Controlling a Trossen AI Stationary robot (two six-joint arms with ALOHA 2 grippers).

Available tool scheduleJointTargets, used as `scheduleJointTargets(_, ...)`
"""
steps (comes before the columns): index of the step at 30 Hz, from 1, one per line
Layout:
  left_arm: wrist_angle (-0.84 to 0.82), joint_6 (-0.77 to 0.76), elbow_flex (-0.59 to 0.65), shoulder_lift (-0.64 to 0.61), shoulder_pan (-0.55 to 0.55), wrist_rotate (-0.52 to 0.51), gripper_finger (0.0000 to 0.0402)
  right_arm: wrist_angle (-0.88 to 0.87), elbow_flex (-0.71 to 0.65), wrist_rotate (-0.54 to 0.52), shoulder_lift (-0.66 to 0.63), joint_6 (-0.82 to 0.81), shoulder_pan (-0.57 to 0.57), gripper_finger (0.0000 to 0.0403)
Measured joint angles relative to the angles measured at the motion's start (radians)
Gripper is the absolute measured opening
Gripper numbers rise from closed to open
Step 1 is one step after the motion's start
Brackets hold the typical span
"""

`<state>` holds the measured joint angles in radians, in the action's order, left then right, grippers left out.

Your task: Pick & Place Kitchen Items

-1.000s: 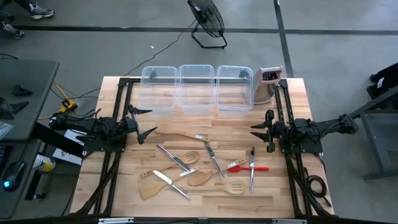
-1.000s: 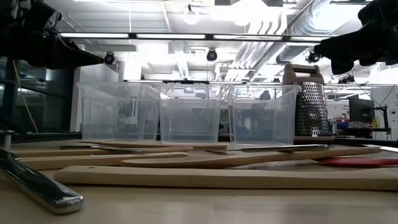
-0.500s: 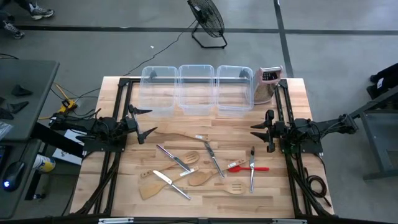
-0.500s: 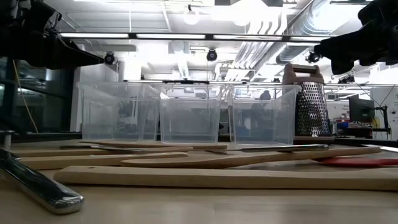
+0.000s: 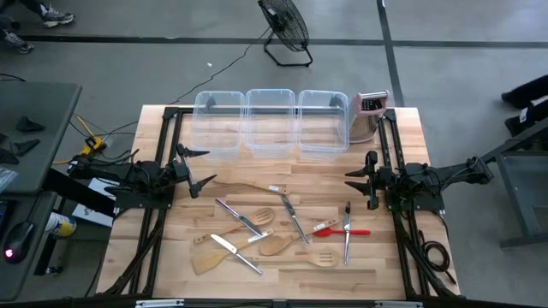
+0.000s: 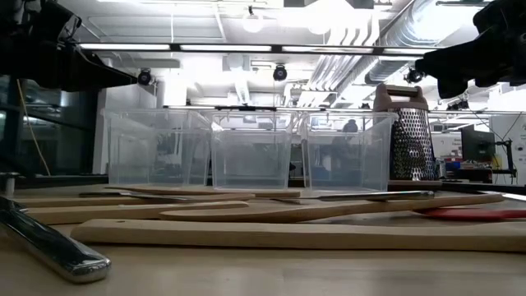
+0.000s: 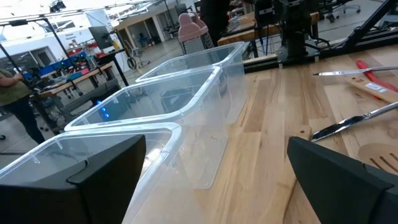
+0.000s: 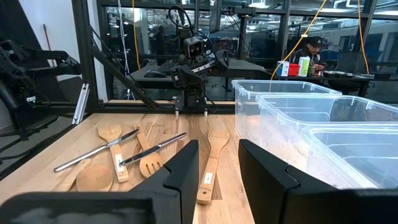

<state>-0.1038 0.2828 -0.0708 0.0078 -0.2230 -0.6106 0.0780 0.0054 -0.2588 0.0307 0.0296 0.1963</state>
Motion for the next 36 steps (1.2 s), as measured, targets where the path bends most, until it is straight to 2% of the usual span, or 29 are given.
scheduleJointTargets(7, 0.0, 0.0, 0.0, 0.0, 0.0, 0.0, 0.0388, 0.005, 0.0, 0.0, 0.0, 0.109, 0.0, 0.0107)
scheduleJointTargets(13, 0.0, 0.0, 0.0, 0.0, 0.0, 0.0, 0.0388, 0.002, 0.0, 0.001, 0.0, 0.064, 0.0, 0.0107)
scheduleJointTargets(18, 0.0, 0.0, 0.0, 0.0, 0.0, 0.0, 0.0388, 0.015, 0.0, 0.034, 0.0, -0.217, 0.0, 0.0107)
scheduleJointTargets(20, 0.0, 0.0, 0.0, 0.0, 0.0, 0.0, 0.0388, 0.004, 0.009, 0.034, 0.001, -0.428, 0.0, 0.0107)
scheduleJointTargets(23, 0.0, 0.0, 0.0, 0.0, 0.0, 0.0, 0.0388, -0.119, 0.069, 0.047, 0.008, -0.728, -0.006, 0.0107)
scheduleJointTargets(28, 0.0, 0.0, 0.0, 0.0, 0.0, 0.0, 0.0388, -0.312, 0.189, 0.161, 0.03, -0.846, -0.059, 0.0107)
scheduleJointTargets(34, 0.0, 0.0, 0.0, 0.0, 0.0, 0.0, 0.0388, -0.388, 0.279, 0.315, 0.112, -1.039, -0.125, 0.0107)
scheduleJointTargets(36, 0.0, 0.0, 0.0, 0.0, 0.0, 0.0, 0.0388, -0.4, 0.295, 0.327, 0.138, -1.121, -0.142, 0.0107)
